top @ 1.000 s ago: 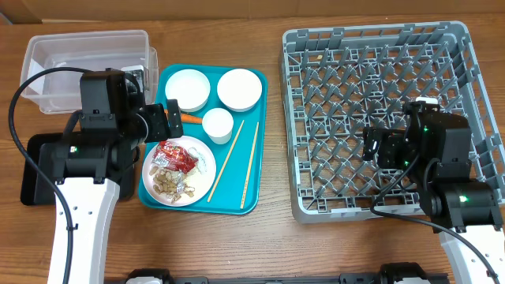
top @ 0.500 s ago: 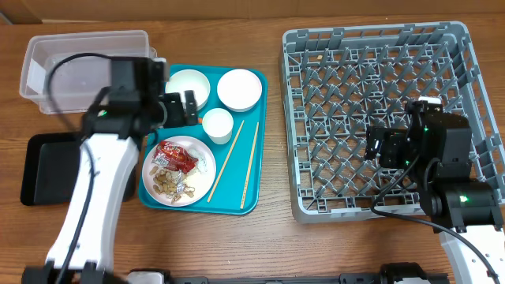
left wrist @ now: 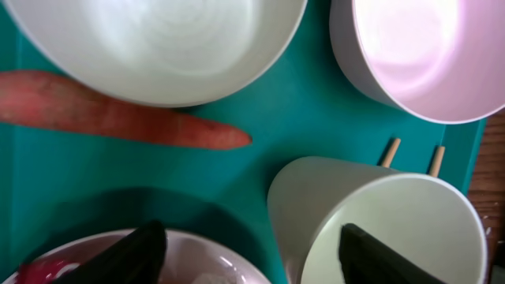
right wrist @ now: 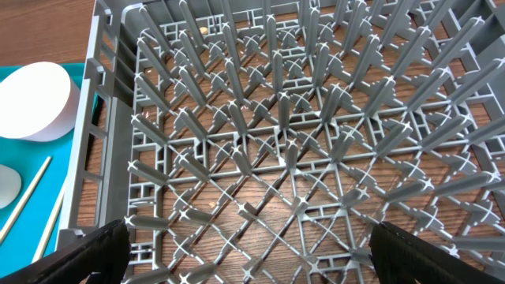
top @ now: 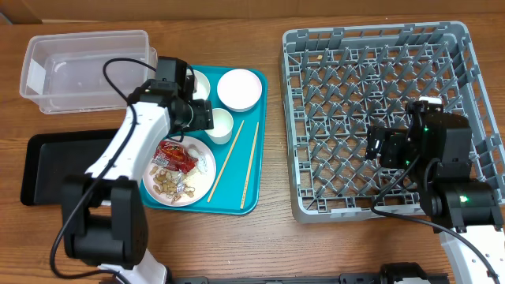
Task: Sort waste into correct bins and load items into the dishwasher
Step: 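Grasp the small white cup with the left gripper and lift it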
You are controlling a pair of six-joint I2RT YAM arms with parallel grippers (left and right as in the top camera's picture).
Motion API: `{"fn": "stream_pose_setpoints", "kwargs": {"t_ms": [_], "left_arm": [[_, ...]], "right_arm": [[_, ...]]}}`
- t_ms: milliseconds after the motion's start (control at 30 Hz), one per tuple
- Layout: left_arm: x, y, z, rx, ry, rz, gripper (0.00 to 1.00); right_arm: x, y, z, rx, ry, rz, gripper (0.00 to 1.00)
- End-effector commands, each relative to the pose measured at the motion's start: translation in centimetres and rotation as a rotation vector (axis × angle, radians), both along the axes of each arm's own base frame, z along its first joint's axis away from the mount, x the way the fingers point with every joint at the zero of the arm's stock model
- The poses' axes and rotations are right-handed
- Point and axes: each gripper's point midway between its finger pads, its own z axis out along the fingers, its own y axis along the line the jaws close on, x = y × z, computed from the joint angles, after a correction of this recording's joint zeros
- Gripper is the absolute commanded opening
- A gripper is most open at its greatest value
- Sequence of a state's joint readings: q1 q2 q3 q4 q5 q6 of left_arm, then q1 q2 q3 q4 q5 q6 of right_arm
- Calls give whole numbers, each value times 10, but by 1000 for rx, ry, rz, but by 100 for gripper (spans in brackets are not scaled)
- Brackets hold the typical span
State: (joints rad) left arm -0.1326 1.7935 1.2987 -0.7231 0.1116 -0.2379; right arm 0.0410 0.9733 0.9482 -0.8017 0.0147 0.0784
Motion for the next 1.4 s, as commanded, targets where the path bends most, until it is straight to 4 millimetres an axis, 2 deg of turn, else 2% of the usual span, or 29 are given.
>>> {"fn": "stream_pose_setpoints", "kwargs": {"t_ms": [0, 67, 100, 133, 267, 367, 400, 467, 567, 667, 767, 833, 867, 967, 1100, 1267, 1367], "left_arm": [[7, -15, -18, 1, 22, -20, 58], [6, -18, -23, 1, 32, -28, 24], [6, -20, -23, -3, 32, -33, 12], [7, -21, -22, -9, 29, -35, 4], [13, -24, -10, -25, 0, -38, 4], [17, -25, 9, -29, -5, -39, 4], [18, -31, 25, -61, -4, -51, 4], [19, -43, 45, -133, -6, -80, 4], [19, -82, 86, -352, -39, -216, 4], [10, -127, 132, -648, -92, -394, 4], [-3, -156, 169, -885, -129, -550, 4], [-12, -166, 184, -978, -141, -623, 4], [-19, -174, 193, -1029, -142, -671, 4], [-25, -180, 195, -1047, -131, -694, 4], [-36, -183, 208, -1129, -111, -739, 4], [-42, -184, 216, -1183, -97, -765, 4], [-42, -184, 216, -1186, -83, -753, 4]], "right_arm": [[3, -1, 17, -5, -44, -6, 100], [3, -1, 17, -5, -44, -6, 100], [3, -1, 17, -5, -44, -6, 100], [3, -1, 17, -5, -44, -6, 100], [3, -2, 17, -7, -43, -10, 100], [3, -9, 17, 4, -44, -82, 100], [3, -23, 17, 7, -49, -193, 100], [2, -33, 18, 5, -58, -269, 100], [6, -28, 21, 15, -70, -236, 100], [13, -1, 18, 54, -58, -67, 100], [20, 36, 15, 143, -50, 147, 100], [24, 64, 18, 211, -70, 313, 100], [21, 100, 31, 297, -129, 556, 100], [13, 134, 52, 406, -226, 817, 100], [10, 153, 73, 442, -373, 1037, 100], [18, 154, 75, 430, -414, 1060, 100], [16, 157, 77, 449, -426, 1092, 100]]}}
